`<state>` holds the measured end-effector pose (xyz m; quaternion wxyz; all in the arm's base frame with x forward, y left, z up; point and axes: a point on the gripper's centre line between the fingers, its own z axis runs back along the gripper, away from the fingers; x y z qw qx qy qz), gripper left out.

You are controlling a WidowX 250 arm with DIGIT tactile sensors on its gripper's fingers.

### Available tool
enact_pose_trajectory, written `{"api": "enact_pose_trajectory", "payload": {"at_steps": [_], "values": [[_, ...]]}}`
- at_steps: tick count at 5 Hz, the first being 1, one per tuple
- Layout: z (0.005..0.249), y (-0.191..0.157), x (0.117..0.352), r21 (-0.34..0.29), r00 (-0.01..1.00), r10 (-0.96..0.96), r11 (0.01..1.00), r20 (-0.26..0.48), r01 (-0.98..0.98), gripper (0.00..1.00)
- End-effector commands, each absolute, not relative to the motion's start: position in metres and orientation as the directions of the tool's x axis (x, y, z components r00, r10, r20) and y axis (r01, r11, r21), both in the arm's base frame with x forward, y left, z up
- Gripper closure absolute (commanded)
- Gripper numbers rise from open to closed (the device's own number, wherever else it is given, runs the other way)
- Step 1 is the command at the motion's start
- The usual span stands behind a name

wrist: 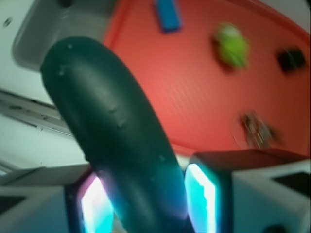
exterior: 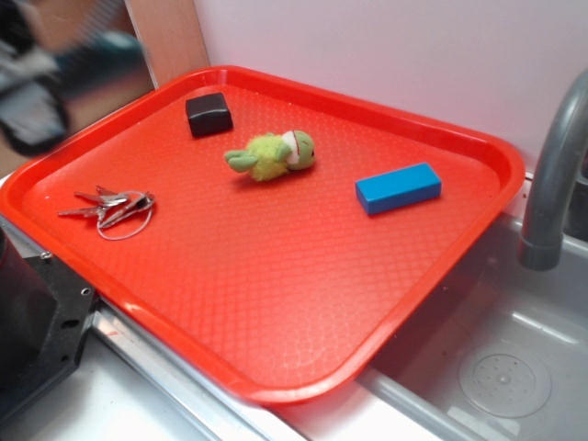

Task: Grab the plastic pickle.

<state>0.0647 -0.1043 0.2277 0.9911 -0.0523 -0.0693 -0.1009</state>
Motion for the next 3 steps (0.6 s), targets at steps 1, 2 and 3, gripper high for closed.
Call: {"api": "enact_pose_trajectory", "payload": {"at_steps": [1,2,3], "values": [[0.328,-0.13,0.071,-0.045,0.972,-0.059,0.996,0.229,0.071,1.0],[0.326,-0.132,0.078,-0.028,0.972,-0.085,0.995,0.218,0.093,1.0],[0.316,-0.136,0.084,0.008,0.978,-0.102,0.995,0.183,0.102,1.0]]}}
